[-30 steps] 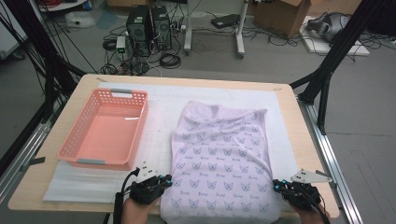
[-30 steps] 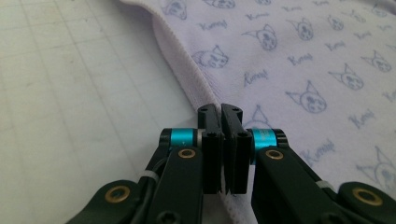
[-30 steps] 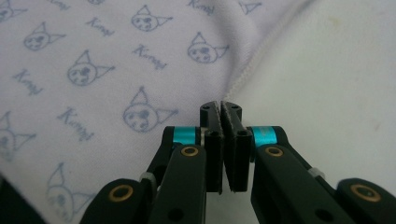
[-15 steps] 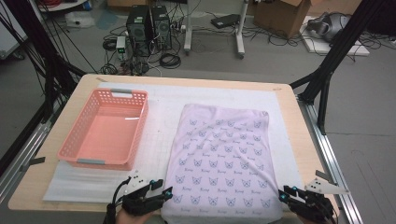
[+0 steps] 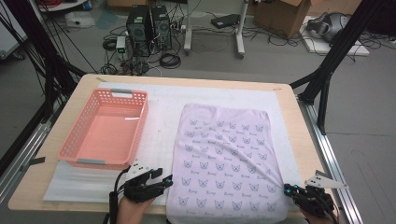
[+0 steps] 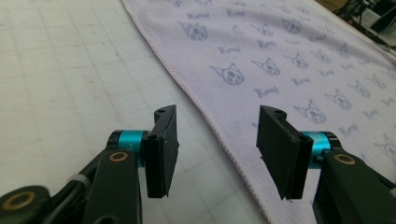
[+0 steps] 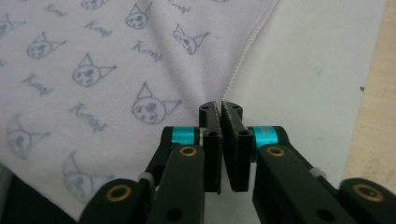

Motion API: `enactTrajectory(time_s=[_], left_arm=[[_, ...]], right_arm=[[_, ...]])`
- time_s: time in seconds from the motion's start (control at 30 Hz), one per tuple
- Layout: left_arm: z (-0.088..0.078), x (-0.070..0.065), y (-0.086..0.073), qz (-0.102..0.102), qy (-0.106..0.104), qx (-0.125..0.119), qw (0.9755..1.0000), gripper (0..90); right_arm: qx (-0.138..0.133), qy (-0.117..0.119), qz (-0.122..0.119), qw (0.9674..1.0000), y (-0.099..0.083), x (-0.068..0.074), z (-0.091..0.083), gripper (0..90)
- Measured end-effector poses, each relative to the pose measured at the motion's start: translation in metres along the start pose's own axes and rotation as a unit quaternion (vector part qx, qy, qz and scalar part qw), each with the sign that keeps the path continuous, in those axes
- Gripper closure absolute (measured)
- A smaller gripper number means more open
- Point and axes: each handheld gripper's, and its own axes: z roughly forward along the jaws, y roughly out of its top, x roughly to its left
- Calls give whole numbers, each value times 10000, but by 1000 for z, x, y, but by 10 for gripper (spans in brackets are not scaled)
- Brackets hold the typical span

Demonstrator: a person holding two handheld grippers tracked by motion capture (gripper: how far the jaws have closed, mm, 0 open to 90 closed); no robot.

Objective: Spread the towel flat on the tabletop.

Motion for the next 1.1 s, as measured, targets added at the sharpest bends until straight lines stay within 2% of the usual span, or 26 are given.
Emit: enactTrajectory(time_s=[0.1,0.13,0.17,0.2,0.23,0.27,0.33,0.4,0.5,0.6,0.67,0.73,0.77,0.8,0.83,0.87,1.0,1.03,1.07,1.1], left_arm=[[13,-5,2,46,-101,247,9996,487],[15,-8,2,151,-3,225,9996,497],[16,-10,2,247,55,306,9992,571],[16,-12,2,358,237,313,9986,734],[16,-13,1,398,283,333,9983,829],[14,-13,1,399,283,356,9982,874],[8,-12,0,421,351,407,9977,884],[-3,-9,-5,337,367,408,9979,885],[-20,-8,-16,317,361,409,9980,885],[-27,-10,-21,360,327,368,9981,864],[-27,-9,-22,255,256,260,9990,710],[-25,-9,-21,264,285,183,9991,564],[-24,-8,-20,272,278,131,9992,537],[-24,-8,-19,244,273,85,9993,521],[-24,-8,-19,244,273,85,9993,497],[-23,-7,-17,202,253,-1,9995,489],[-21,-5,-12,170,200,-84,9996,484],[-20,-5,-10,171,183,-91,9996,484],[-16,-7,-9,160,94,-81,9998,488],[-16,-7,-9,160,94,-81,9998,492]], right_arm=[[-121,-42,-12,9999,3,4,1,658],[-149,-44,-38,9999,4,5,1,644],[-146,-63,-39,9999,5,6,2,633],[-146,-62,-34,9999,5,6,2,629],[-132,-54,-8,9999,5,6,3,629],[-146,-50,-4,9999,5,5,4,628],[-166,-45,62,9998,6,4,5,627],[-224,-42,102,9997,7,3,5,627],[-279,9,173,9995,10,4,8,628],[-210,27,188,9996,14,8,14,619],[-143,96,138,9998,17,12,20,616],[-42,102,-23,9999,19,18,25,634],[-30,-66,-166,9998,19,21,25,680],[-7,-79,-257,9996,19,22,25,796],[23,62,-217,9997,18,21,23,869],[61,-5,-232,9997,17,21,21,876],[158,-106,-209,9996,4,15,2,879],[158,-106,-209,9996,4,15,2,879],[174,-64,-106,9998,-2,11,-5,855],[132,-51,-75,9999,-4,10,-7,752]])
